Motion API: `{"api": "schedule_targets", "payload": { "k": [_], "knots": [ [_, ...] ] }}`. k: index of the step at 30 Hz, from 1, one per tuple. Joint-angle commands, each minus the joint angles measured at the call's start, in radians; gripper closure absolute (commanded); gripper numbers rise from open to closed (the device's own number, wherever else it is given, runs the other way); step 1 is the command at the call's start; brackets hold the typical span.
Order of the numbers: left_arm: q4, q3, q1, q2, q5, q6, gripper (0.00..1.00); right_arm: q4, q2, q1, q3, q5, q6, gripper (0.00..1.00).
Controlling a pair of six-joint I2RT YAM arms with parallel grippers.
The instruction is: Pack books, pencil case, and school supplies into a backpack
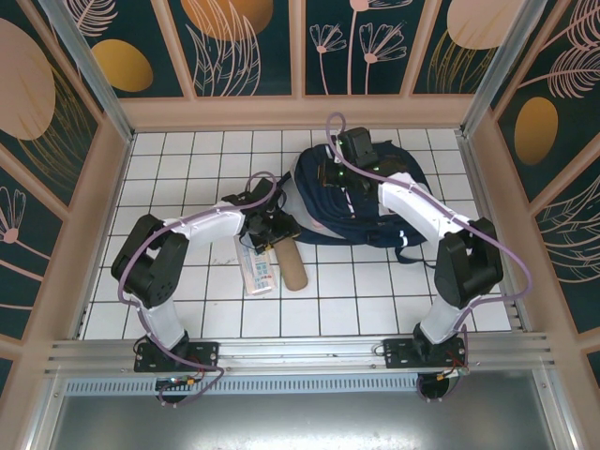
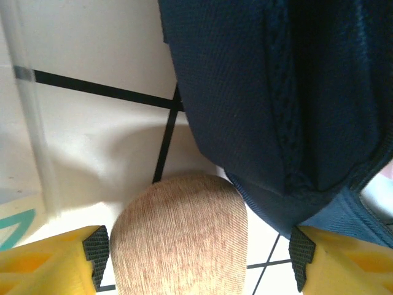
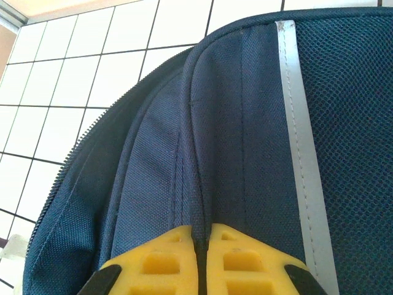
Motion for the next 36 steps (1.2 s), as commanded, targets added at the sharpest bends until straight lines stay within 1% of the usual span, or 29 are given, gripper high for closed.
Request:
{"api": "schedule_targets", "payload": {
  "k": [1,5,10,17,20,24,25,26,30,33,36],
  "knots": [
    [-0.116,0.019,-0.029,-0.036,-0.081,0.051,0.19,0.007,-0.075,-0.008,-0.022,0.019,0.01,0.93],
    [-0.168,0.022,-0.084,-0.054,-0.147,0.043,0.15,0.011,-0.084,-0.015,-0.032,0.006,0.002,0.93],
    [-0.178,0.01,-0.146,-0.028,-0.191,0.007,0.15,0.007,-0.095,-0.026,-0.042,-0.014,-0.013,0.93],
    [-0.141,0.037,-0.188,0.04,-0.179,-0.018,0.16,0.014,-0.119,-0.032,-0.069,-0.032,-0.023,0.93],
    [-0.13,0.04,-0.191,0.066,-0.174,-0.02,0.23,0.015,-0.127,-0.038,-0.075,-0.032,-0.025,0.93],
    [-0.123,0.025,-0.191,0.047,-0.181,-0.02,0.38,0.015,-0.135,-0.04,-0.078,-0.029,-0.025,0.93],
    [-0.13,0.025,-0.191,0.038,-0.188,-0.017,0.43,0.015,-0.136,-0.041,-0.08,-0.028,-0.024,0.93],
    [-0.14,0.027,-0.192,0.027,-0.195,-0.015,0.46,0.015,-0.138,-0.042,-0.08,-0.027,-0.022,0.93],
    [-0.192,0.055,-0.189,-0.019,-0.221,0.003,0.53,0.018,-0.141,-0.044,-0.084,-0.026,-0.018,0.93],
    [-0.247,0.114,-0.179,-0.039,-0.247,0.032,0.55,0.018,-0.149,-0.045,-0.086,-0.021,-0.014,0.93],
    [-0.274,0.188,-0.148,-0.039,-0.244,0.07,0.55,0.022,-0.157,-0.044,-0.09,-0.018,-0.01,0.93]
  ]
}}
